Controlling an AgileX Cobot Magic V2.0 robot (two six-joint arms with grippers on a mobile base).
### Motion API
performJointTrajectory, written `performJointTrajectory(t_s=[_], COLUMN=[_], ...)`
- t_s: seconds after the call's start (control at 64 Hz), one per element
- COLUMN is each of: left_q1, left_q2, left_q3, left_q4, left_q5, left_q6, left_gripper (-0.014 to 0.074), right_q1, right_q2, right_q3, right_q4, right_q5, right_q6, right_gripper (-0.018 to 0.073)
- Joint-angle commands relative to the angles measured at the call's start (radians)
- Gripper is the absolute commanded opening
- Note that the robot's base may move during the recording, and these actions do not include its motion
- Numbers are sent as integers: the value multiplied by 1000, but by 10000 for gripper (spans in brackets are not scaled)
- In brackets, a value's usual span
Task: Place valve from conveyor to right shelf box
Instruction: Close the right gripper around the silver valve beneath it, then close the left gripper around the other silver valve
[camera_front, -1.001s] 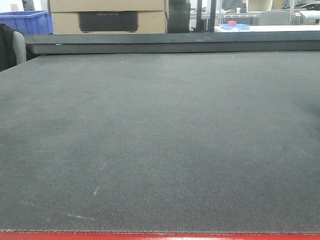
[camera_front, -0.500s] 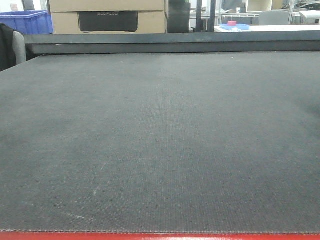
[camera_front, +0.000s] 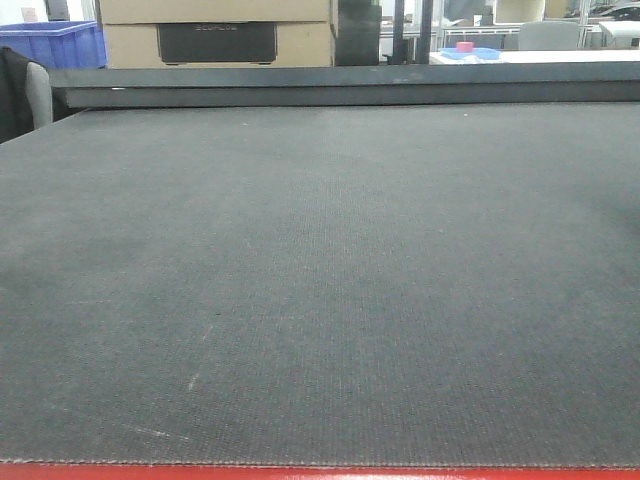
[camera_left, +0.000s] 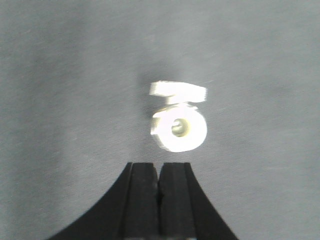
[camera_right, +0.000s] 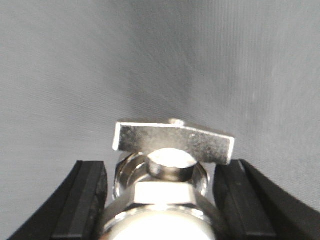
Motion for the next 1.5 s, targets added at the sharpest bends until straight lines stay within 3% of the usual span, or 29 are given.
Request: performJointTrajectory(t_s=[0.0, 0.125, 0.266, 0.422, 0.672, 0.829, 1.016, 1.157, 1.219, 1.329, 1.485], left_q1=[-6, -41, -96, -130, -130, -130, -130, -130, -130, -130, -130], left_q2=[12, 51, 105, 182, 270, 280, 280, 280, 280, 280, 271], left_q3=[17, 26, 26, 26, 26, 26, 26, 26, 26, 26, 24], left_q4=[-20, -17, 7, 80, 82, 82, 90, 90, 90, 91, 89], left_q5=[-20, -78, -139, -152, -139, -133, -139, -131, -122, -106, -106], left_q6=[15, 15, 48, 33, 31, -18, -18, -18, -18, -16, 5], left_gripper=[146, 390, 531, 535, 524, 524, 449, 310, 189, -102, -111], right_q1=[-3, -3, -3, -3, -3, -3, -3, -3, -3, -3, -3], right_q2=[-65, -100, -111, -111, -111, -111, -111, -111, -111, -111, -128], right_q3=[-18, -24, -24, -24, -24, -24, -24, -24, -24, -24, -28], right_q4=[26, 26, 26, 26, 28, 28, 28, 28, 28, 29, 38], right_q5=[-14, -14, -4, 5, 6, 6, 6, 6, 6, 6, -4], right_q6=[-8, -8, -8, -8, -8, -8, -8, -8, -8, -8, -8], right_gripper=[-162, -162, -162, -162, -162, -162, -162, -162, -162, -162, -162])
